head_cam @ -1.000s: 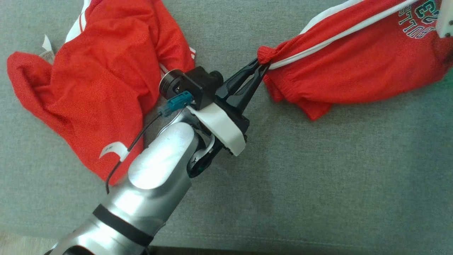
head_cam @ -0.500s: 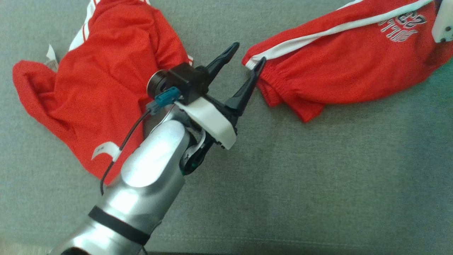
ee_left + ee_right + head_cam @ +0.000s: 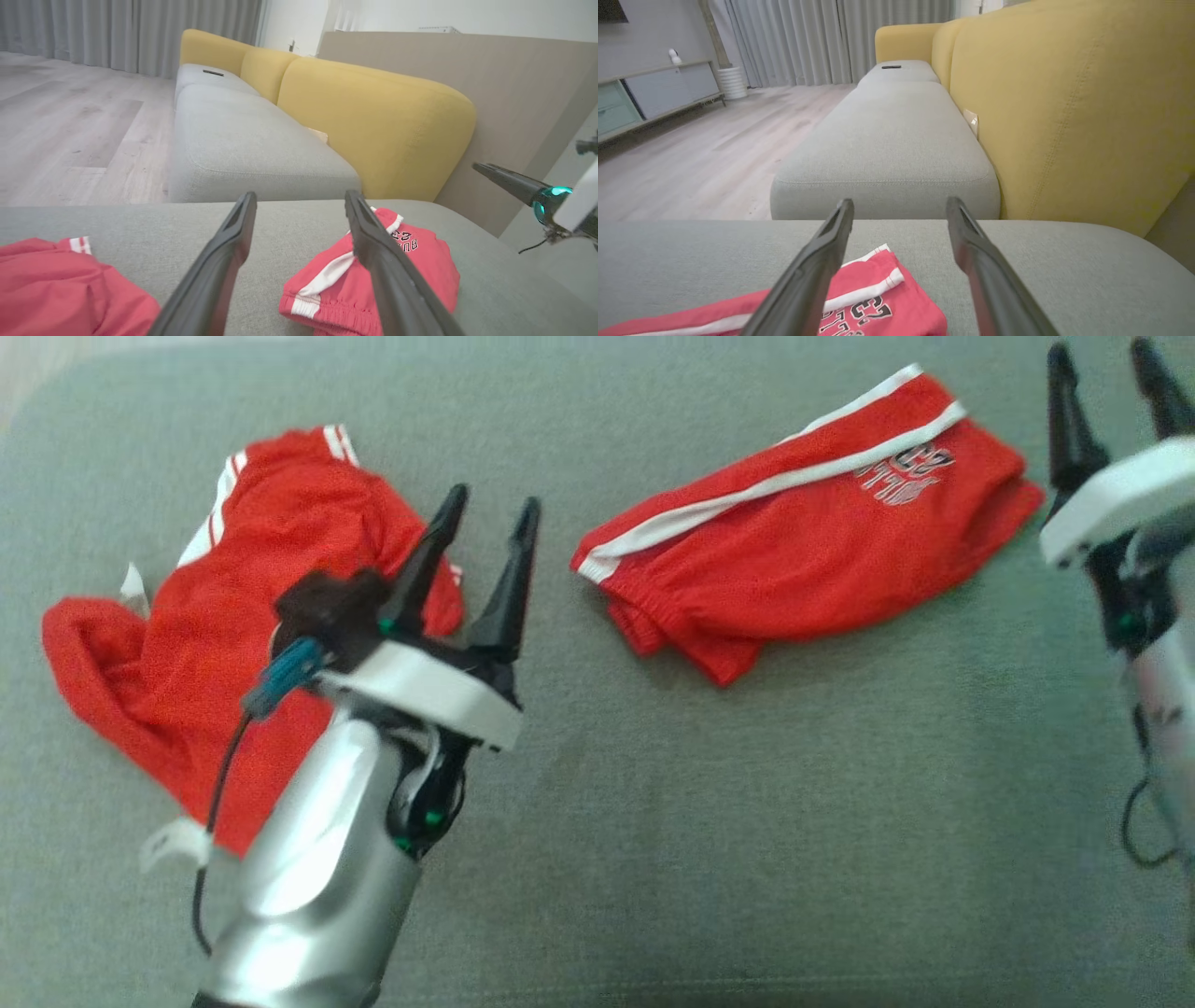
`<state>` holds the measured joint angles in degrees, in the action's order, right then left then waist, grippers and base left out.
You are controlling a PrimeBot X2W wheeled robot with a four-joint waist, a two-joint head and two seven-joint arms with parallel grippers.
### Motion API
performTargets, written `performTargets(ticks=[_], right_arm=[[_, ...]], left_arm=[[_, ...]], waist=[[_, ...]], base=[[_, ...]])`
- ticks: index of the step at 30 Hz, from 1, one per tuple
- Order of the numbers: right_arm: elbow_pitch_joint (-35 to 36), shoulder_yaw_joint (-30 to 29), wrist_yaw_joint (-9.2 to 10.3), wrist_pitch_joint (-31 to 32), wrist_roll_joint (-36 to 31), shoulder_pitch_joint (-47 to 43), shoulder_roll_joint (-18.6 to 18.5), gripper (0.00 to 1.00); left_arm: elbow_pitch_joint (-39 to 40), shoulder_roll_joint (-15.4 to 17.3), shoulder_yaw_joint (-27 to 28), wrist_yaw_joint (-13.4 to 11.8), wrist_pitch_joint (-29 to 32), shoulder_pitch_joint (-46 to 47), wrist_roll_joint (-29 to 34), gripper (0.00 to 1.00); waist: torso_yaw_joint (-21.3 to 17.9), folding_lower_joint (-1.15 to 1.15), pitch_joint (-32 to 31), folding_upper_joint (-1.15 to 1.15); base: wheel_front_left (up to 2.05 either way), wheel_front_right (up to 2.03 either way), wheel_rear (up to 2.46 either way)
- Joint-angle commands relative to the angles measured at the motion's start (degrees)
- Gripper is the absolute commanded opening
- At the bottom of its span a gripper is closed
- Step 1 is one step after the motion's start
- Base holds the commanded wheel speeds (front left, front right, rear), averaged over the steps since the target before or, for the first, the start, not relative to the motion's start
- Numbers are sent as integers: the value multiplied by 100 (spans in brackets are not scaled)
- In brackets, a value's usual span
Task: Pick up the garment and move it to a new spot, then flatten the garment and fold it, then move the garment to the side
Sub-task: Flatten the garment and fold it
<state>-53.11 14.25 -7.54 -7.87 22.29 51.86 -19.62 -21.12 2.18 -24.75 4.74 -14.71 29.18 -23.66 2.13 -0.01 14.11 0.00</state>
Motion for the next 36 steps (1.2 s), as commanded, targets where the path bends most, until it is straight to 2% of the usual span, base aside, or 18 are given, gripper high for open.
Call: performTargets(ticks=[1, 5, 10, 22, 30, 36], right_arm=[[318, 90, 5, -164, 117, -201, 63, 100], [826, 86, 5, -406, 308, -811, 115, 100], [1386, -272, 5, -518, 497, -1634, 350, 100], [2474, -1208, 5, -333, -179, -3131, 1025, 100], [2833, -1566, 5, 157, -321, -3123, 1209, 100], [2728, -2134, 5, 886, 595, -2643, 1446, 100]], left_arm=[[303, 74, 323, -44, -29, -43, 82, 100], [588, 72, 692, -82, -29, -437, 189, 100], [821, 71, 989, -157, -29, -935, 88, 100], [1008, 70, 977, -113, -29, -1751, 396, 100], [1099, 70, 864, -67, -29, -1637, 436, 100], [1112, 70, 697, -44, -29, -1360, 221, 100]], waist=[[-198, 1, -277, 0], [-332, 1, -474, 0], [-461, 1, -672, 0], [-659, 1, -773, 0], [-509, 1, -526, 0], [-206, 1, -127, 0]], base=[[0, 0, 0], [0, 0, 0], [0, 0, 0], [0, 0, 0], [0, 0, 0], [0, 0, 0]])
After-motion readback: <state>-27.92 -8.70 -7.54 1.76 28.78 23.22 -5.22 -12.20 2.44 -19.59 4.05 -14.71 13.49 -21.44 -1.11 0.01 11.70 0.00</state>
